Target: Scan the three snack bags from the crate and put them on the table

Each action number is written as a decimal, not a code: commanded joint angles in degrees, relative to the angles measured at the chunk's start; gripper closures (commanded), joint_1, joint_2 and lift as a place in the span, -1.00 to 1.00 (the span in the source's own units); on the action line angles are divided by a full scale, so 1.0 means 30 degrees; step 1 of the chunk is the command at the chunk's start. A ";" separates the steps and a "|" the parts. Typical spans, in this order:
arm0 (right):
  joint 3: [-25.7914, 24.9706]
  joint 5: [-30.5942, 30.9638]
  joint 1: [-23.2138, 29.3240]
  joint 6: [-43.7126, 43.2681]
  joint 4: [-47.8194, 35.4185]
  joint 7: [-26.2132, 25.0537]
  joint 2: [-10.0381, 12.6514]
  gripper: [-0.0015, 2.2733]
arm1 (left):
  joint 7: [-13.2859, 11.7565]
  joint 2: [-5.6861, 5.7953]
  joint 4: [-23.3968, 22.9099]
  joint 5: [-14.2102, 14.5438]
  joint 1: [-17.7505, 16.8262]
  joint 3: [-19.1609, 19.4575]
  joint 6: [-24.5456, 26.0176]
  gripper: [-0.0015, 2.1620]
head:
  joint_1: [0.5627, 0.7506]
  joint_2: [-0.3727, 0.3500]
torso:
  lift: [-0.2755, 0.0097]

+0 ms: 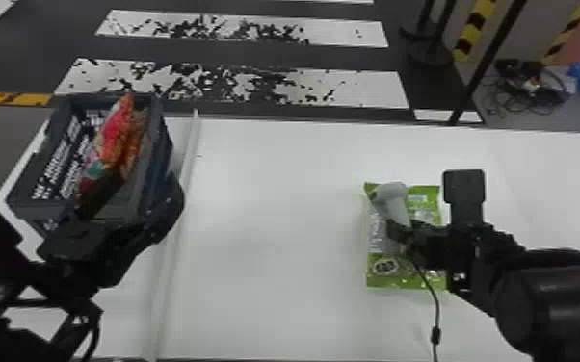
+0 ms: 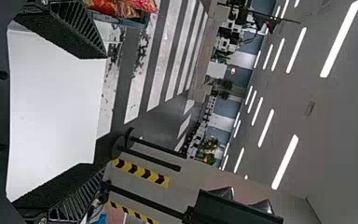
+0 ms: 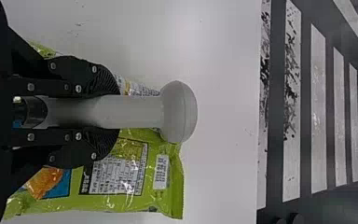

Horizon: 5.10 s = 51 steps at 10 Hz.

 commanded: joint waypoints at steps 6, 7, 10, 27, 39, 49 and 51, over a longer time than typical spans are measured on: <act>-0.3777 -0.2381 0.1006 -0.0572 -0.2804 0.0294 -0.0647 0.97 | 0.0056 -0.0078 -0.0031 -0.0021 -0.0030 -0.0115 -0.0058 -0.97 | 0.41 -0.16 | 0.28; -0.4363 -0.2528 0.0713 -0.1099 -0.1749 0.0382 -0.1175 0.97 | 0.0085 -0.0049 -0.0031 -0.0021 -0.0030 -0.0115 -0.0117 -0.97 | 0.41 -0.20 | 0.28; -0.5565 -0.2615 0.0157 -0.3502 0.1708 0.0910 -0.2229 0.97 | 0.0144 -0.0049 0.0174 -0.0079 -0.0323 -0.0144 -0.0058 -0.97 | 0.41 -0.48 | 0.28; -0.6824 -0.3026 0.1416 -0.4381 0.2558 0.4455 -0.3577 -0.90 | 0.0115 -0.0049 0.0555 -0.0167 -0.0675 -0.0379 -0.0058 -0.97 | 0.41 -0.83 | 0.28; -0.2313 -0.0946 -0.5293 -0.2740 1.1728 1.5060 -0.5188 -0.89 | 0.0144 0.0098 0.0614 -0.0226 -0.0558 -0.0232 0.0001 -0.97 | 0.41 -0.39 | 0.28; -0.5565 -0.5164 -0.3388 -0.0338 0.8212 1.5910 -0.4807 0.97 | 0.0173 -0.0019 0.0789 -0.0226 -0.0763 -0.0232 -0.0058 -0.97 | 0.41 -0.31 | 0.28; -0.9373 -0.8358 -0.3535 -0.0103 0.8417 1.4826 -0.4339 0.97 | 0.0173 0.0039 0.0907 -0.0196 -0.0939 -0.0203 -0.0058 -0.97 | 0.41 -0.34 | 0.28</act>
